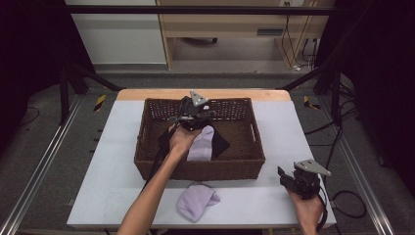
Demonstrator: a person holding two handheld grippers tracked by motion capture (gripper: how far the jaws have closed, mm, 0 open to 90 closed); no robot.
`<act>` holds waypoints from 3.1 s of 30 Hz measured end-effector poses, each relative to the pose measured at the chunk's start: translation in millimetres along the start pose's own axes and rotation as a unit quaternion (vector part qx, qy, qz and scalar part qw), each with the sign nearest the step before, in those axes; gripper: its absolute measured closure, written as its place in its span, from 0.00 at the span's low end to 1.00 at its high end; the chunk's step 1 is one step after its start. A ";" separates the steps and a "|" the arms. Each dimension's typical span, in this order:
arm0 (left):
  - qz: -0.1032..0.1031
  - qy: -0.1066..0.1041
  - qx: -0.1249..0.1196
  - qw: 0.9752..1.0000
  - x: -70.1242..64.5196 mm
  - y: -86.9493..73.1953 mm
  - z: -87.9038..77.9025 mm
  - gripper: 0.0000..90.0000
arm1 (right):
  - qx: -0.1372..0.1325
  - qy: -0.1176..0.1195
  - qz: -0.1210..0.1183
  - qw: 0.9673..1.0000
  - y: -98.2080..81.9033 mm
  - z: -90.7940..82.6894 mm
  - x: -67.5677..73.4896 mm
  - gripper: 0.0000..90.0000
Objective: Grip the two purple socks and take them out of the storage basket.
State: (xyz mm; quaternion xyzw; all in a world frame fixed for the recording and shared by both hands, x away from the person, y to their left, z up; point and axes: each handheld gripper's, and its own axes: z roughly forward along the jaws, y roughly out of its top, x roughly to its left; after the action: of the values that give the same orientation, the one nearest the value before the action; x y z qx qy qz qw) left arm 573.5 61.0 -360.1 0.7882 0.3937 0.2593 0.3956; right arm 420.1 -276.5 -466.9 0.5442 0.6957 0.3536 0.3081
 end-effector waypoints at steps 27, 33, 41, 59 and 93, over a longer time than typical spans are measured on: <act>0.031 -0.005 0.160 0.987 -2.8 -25.2 50.1 0.53 | 0.002 0.001 -0.002 1.000 -0.2 0.4 0.2 0.41; 0.059 0.006 0.194 0.979 -10.4 -28.1 57.6 0.54 | 0.002 0.002 0.001 1.000 -0.2 0.0 0.2 0.41; 0.059 -0.012 0.226 0.972 -12.8 -31.6 63.7 0.67 | 0.004 0.003 -0.001 1.000 -0.3 0.5 0.7 0.41; 0.002 -0.019 0.119 0.993 1.8 -19.1 12.3 0.95 | 0.004 -0.001 -0.006 1.000 -0.3 0.4 1.2 0.41; -0.035 -0.047 -0.180 0.982 16.6 -25.3 -146.3 0.95 | 0.003 -0.007 -0.004 1.000 -1.1 -1.9 -0.6 0.42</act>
State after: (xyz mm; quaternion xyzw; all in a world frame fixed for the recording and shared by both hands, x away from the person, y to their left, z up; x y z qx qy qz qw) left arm 466.9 145.6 -298.6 0.7009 0.3492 0.2745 0.5581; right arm 418.0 -277.5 -466.8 0.5447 0.6969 0.3459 0.3128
